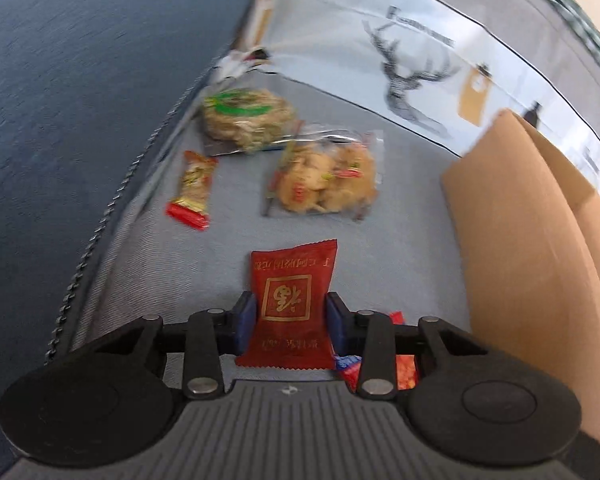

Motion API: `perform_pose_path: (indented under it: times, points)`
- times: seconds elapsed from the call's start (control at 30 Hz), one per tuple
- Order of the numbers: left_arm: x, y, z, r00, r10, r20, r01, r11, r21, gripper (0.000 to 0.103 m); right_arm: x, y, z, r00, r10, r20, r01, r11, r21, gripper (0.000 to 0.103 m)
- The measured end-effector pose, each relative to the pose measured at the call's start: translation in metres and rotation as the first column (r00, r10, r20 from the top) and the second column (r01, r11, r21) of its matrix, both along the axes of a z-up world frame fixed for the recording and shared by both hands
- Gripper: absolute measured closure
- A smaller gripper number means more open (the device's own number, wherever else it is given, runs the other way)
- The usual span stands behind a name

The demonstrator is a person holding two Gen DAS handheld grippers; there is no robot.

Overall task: Organize snacks
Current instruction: 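Lift the red square packet and red strip pack off the sofa with both tools, then carry both red snacks over the cardboard box and open both tools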

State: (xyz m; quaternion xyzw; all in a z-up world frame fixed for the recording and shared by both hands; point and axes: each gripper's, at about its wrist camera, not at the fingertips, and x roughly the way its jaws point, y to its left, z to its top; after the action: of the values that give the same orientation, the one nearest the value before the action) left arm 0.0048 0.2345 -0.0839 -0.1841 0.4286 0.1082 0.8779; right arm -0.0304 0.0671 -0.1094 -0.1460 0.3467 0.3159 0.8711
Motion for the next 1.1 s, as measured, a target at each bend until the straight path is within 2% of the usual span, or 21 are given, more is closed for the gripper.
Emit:
perform_pose_path:
  times: [0.1,0.23,0.43,0.53,0.63,0.73,0.9,1.1]
  points:
    - [0.002,0.005,-0.002,1.0,0.009,-0.022,-0.009,1.0,-0.014,0.06,0.002,0.002,-0.001,1.0,0.001,-0.01,-0.001,1.0,-0.012,0.051]
    - [0.005,0.004,-0.005,0.999,0.009,-0.044,-0.009,1.0,0.005,0.051,0.005,0.005,-0.002,1.0,-0.003,-0.015,0.003,1.0,-0.017,0.048]
    - [0.008,0.004,-0.007,0.999,0.011,-0.035,-0.011,1.0,0.014,0.048,0.01,0.006,-0.001,1.0,-0.008,-0.017,0.007,1.0,-0.01,0.047]
    - [0.009,0.003,-0.008,0.999,0.014,-0.029,-0.014,1.0,0.017,0.047,0.01,0.005,-0.002,1.0,-0.009,-0.017,0.009,1.0,-0.007,0.047]
    - [0.01,0.001,-0.008,1.0,0.005,-0.028,-0.004,0.999,0.034,0.049,0.011,0.005,-0.003,1.0,-0.001,-0.018,0.001,1.0,0.0,0.052]
    - [0.011,0.0,-0.008,1.0,0.0,-0.025,0.001,0.999,0.045,0.055,0.008,0.004,-0.002,1.0,-0.001,0.001,0.001,1.0,-0.008,0.054]
    - [0.006,0.008,-0.003,0.999,0.034,0.004,-0.034,0.999,-0.001,0.059,0.005,0.003,0.001,1.0,-0.005,0.02,0.005,1.0,0.004,0.055]
    - [-0.004,0.013,0.01,0.995,0.049,0.088,-0.046,0.998,-0.039,0.059,-0.003,-0.002,0.012,0.996,-0.001,0.09,-0.001,1.0,0.025,0.056]
